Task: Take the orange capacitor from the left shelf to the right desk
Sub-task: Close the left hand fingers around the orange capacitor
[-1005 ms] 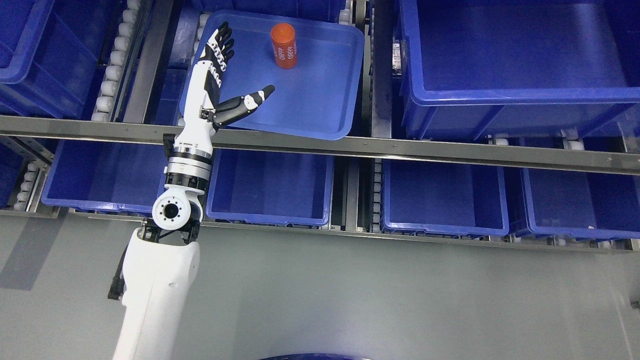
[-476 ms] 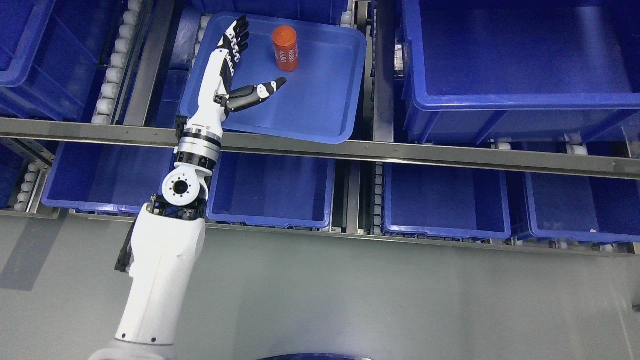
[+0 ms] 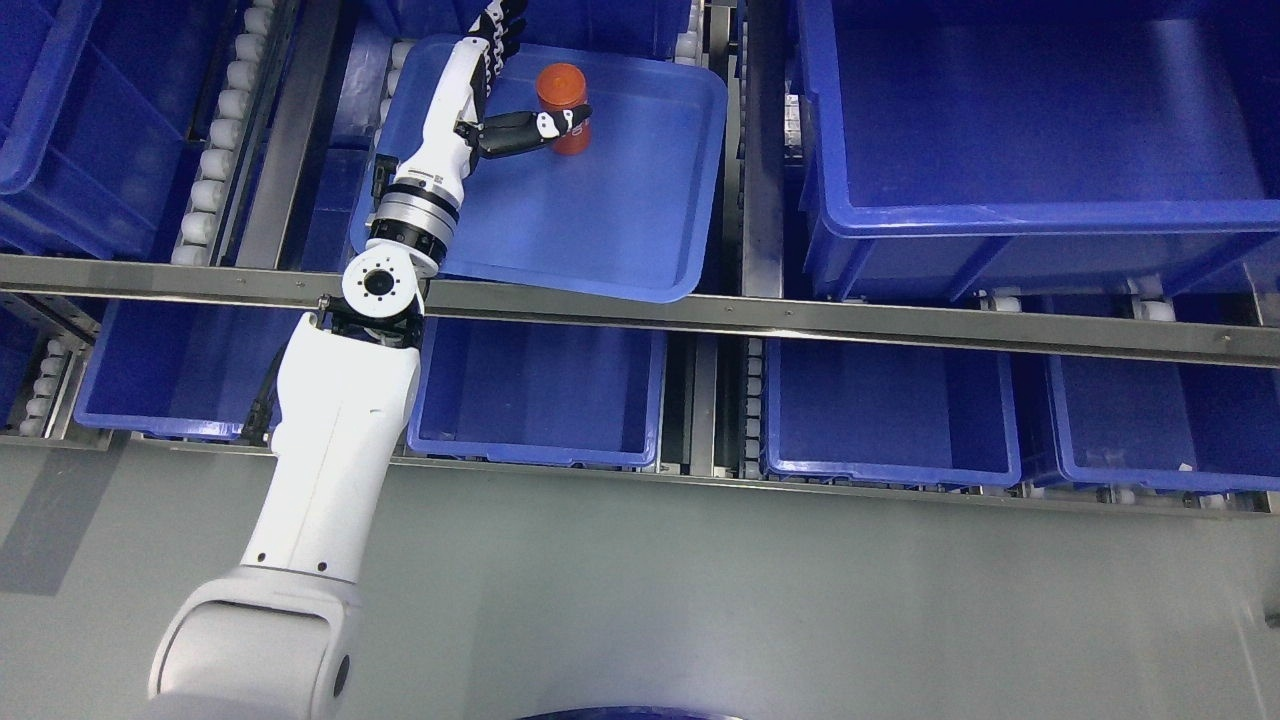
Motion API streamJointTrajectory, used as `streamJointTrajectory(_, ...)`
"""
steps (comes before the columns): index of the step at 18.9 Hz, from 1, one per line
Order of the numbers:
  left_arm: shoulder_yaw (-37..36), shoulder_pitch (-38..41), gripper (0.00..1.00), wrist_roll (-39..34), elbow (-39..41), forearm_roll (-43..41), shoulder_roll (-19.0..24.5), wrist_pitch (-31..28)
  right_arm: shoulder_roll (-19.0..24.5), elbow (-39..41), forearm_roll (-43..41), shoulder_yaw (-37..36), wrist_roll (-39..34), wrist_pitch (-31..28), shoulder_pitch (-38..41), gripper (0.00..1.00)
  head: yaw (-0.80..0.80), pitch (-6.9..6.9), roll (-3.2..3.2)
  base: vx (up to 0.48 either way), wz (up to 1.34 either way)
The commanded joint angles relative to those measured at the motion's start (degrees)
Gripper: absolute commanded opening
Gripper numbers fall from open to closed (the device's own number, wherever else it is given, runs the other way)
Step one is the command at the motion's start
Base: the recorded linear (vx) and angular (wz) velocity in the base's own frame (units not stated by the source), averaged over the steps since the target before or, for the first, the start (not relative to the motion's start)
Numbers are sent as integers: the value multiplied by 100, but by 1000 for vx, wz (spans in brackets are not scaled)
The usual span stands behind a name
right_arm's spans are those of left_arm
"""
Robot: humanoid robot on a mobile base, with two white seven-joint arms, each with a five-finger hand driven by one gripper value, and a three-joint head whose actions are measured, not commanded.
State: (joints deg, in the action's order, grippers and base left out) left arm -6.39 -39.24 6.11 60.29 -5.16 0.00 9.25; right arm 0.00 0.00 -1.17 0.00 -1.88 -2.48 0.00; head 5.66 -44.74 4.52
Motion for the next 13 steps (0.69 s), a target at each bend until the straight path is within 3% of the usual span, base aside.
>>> streamJointTrajectory(1, -160, -330, 92, 205, -1582, -64, 100, -29, -100, 193, 118, -62, 4, 2, -9, 100, 0, 0, 0, 47, -4)
streamJointTrajectory(7, -169, -321, 85, 619, -1512, -55, 100, 76, -100, 193, 117, -62, 4, 2, -9, 100, 0, 0, 0, 43, 0)
streamJointTrajectory(13, -90, -330, 56, 628, -1512, -46, 100, 375, -100, 193, 117, -62, 4, 2, -9, 100, 0, 0, 0, 7, 0)
